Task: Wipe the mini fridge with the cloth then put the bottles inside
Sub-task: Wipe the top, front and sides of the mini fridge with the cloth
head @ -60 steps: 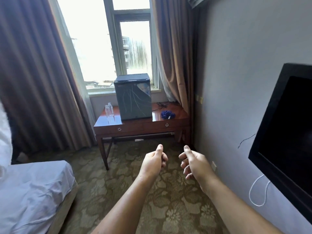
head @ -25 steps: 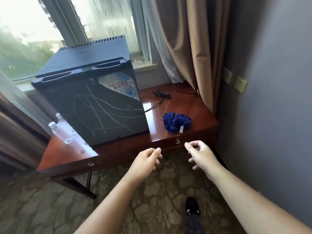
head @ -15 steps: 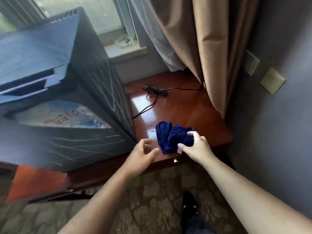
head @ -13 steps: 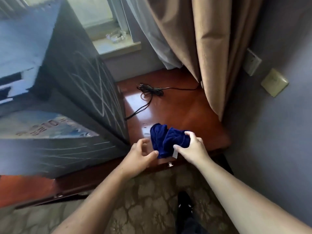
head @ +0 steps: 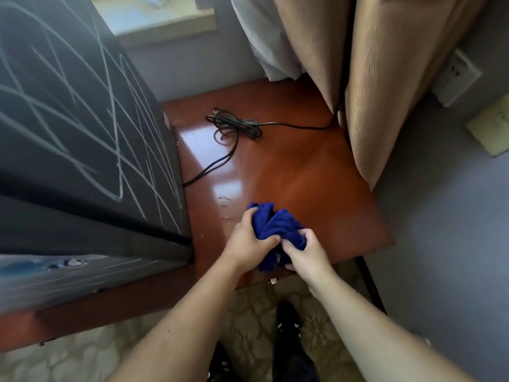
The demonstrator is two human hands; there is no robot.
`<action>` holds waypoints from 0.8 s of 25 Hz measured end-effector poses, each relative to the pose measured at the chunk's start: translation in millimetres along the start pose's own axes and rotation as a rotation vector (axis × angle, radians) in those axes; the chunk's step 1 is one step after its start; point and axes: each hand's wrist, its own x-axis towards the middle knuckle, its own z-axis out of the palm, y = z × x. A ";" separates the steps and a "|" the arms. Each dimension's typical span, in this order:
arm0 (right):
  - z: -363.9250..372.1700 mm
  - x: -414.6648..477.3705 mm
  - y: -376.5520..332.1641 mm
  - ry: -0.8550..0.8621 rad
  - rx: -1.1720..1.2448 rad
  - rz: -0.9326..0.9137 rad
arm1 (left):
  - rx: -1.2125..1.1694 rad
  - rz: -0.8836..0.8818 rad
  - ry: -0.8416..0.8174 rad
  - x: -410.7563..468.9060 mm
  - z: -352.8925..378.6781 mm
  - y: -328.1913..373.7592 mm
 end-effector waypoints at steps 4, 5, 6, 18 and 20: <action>1.6 -31.3 -7.6 0.017 0.130 -0.077 | 0.032 0.114 0.006 -29.2 -26.5 13.1; 1.3 -42.5 -15.7 0.022 0.177 -0.107 | 0.038 0.146 0.012 -38.9 -36.5 22.6; 0.7 -54.5 -27.4 0.034 0.227 -0.147 | 0.048 0.186 0.027 -47.8 -47.3 34.3; -4.2 -244.7 -257.0 0.330 0.400 -1.019 | 0.018 0.801 0.436 -248.4 -226.2 212.0; 11.5 -278.4 -282.4 0.310 0.419 -1.136 | 0.013 0.851 0.486 -283.5 -262.0 208.2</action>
